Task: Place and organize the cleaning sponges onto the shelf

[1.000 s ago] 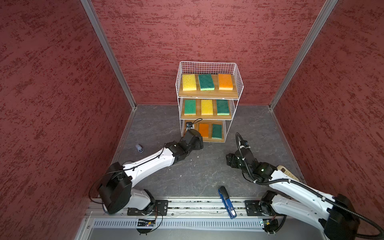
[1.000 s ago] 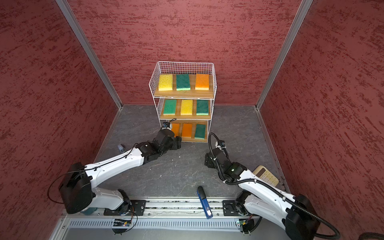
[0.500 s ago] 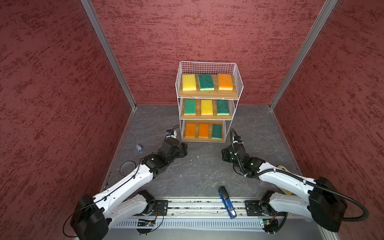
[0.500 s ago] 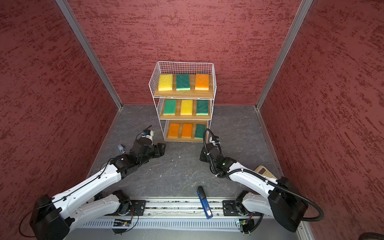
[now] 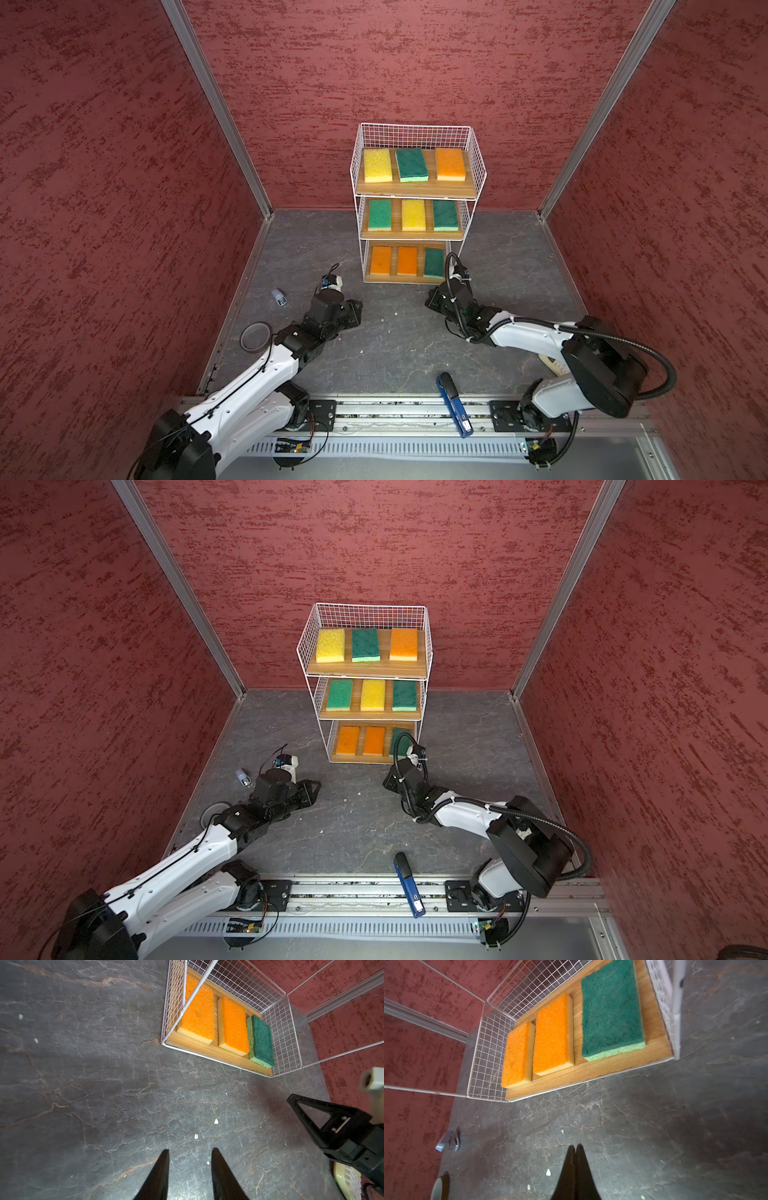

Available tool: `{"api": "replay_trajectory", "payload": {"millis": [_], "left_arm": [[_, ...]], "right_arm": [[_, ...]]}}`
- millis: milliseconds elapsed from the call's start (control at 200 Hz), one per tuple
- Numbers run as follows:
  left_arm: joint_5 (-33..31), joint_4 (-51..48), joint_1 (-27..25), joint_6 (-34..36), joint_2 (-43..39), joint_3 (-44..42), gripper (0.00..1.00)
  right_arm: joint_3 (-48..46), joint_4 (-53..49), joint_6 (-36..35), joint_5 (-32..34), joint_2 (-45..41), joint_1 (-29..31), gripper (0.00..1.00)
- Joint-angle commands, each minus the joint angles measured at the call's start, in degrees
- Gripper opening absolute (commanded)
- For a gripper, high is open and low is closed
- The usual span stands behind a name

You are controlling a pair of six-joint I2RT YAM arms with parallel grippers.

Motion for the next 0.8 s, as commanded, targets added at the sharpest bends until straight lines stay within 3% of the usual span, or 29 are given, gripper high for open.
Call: {"api": "replay_trajectory", "payload": {"millis": [0, 110, 261, 797], "left_arm": [[0.8, 4.6, 0.5, -1.0, -1.2, -1.0, 0.35], [0.7, 5.7, 0.6, -0.7, -1.3, -1.3, 0.34], [1.9, 8.6, 1.5, -1.0, -0.4, -2.6, 0.34], [4.4, 15.3, 4.1, -2.5, 4.4, -5.1, 0.33]], "right_arm": [[-2.6, 9.2, 6.9, 0.5, 1.8, -1.1, 0.0], [-3.7, 11.4, 8.7, 1.5, 4.1, -1.7, 0.0], [-8.2, 22.0, 12.8, 0.3, 7.3, -3.6, 0.0], [-10.6, 42.5, 16.7, -1.1, 19.3, -6.7, 0.0]]}}
